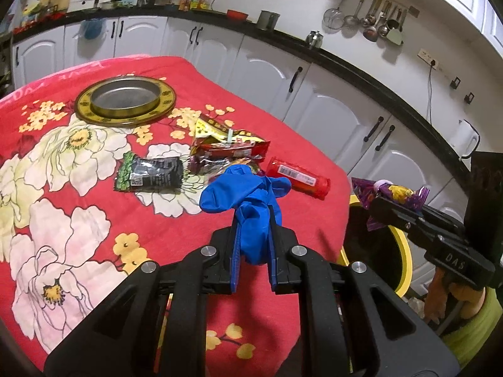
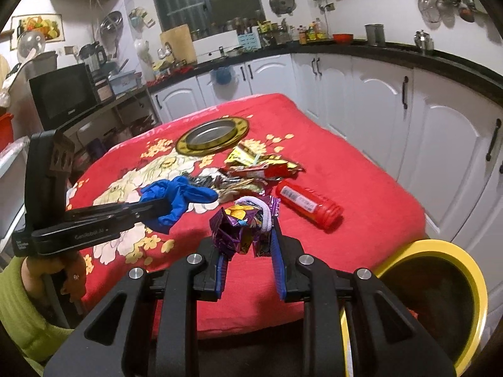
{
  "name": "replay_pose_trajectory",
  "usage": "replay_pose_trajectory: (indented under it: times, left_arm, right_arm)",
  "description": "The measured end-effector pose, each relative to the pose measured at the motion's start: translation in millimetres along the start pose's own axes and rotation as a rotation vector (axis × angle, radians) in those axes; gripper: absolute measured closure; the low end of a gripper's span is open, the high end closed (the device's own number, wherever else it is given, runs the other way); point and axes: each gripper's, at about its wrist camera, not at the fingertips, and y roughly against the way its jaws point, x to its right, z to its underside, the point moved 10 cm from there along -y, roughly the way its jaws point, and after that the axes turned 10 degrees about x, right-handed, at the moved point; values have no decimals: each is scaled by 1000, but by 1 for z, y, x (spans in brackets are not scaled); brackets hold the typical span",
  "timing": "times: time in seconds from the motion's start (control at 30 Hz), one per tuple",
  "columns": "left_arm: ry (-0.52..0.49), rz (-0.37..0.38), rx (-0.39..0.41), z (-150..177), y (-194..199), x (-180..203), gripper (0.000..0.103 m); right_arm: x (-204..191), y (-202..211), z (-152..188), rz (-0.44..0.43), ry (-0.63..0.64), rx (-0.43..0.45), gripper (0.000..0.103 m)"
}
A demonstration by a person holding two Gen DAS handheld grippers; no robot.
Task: Collect trash
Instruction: 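Carry the blue glove and purple wrapper over the bin with both tools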
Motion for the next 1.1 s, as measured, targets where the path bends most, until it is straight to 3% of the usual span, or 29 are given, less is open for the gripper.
replay_pose_trajectory:
  times: [0.5,1.1]
  left_arm:
    - [-77,66,9,0,0,46,95]
    - [-198,167,-43,23,-22,122,95]
  right_arm:
    - [53,47,-9,124,-60,77,80]
    - [123,103,-4,269,-151,134,80]
